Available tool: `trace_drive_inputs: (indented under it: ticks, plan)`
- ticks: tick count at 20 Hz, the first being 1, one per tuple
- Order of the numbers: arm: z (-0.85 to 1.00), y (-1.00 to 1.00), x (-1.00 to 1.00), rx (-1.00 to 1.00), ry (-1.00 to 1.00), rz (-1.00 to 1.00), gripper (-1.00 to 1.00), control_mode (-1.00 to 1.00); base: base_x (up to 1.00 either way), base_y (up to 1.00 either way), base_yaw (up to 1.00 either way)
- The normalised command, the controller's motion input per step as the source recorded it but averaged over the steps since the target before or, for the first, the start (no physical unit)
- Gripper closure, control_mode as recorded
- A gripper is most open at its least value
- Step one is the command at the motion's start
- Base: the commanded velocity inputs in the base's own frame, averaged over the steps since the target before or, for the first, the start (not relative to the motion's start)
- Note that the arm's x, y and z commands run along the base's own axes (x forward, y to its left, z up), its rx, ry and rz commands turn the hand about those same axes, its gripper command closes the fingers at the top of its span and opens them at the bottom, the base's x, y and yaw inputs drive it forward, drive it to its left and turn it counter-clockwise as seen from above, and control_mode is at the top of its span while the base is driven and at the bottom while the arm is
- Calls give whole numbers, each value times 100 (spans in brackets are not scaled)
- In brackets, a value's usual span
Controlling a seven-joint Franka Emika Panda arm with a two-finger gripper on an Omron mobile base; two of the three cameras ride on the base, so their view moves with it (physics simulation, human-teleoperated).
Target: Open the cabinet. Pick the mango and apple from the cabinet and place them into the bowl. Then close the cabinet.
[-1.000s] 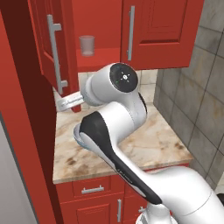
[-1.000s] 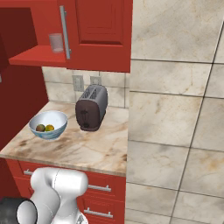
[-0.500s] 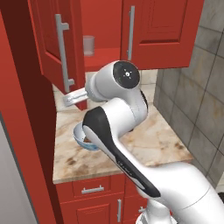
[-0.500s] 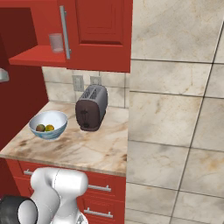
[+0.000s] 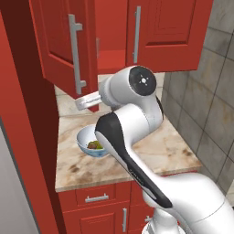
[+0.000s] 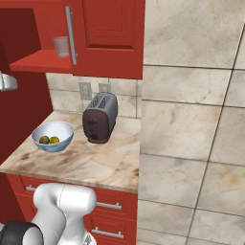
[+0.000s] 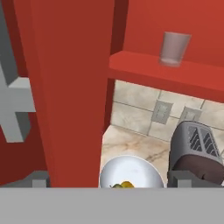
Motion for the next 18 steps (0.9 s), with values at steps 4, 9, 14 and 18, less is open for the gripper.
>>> trace_drive_inputs:
  ticks: [4,9,14,18]
  plan:
    - [0,-29,4,-1,0,-4,-100,-100,0,0,0]
    - [0,-28,1,-1,0,-9,-100,-100,0,0,0]
    - [0,-22,3,0,0,-14,-100,-100,0,0,0]
    - [0,-22,21,0,0,-12,-100,-100,0,0,0]
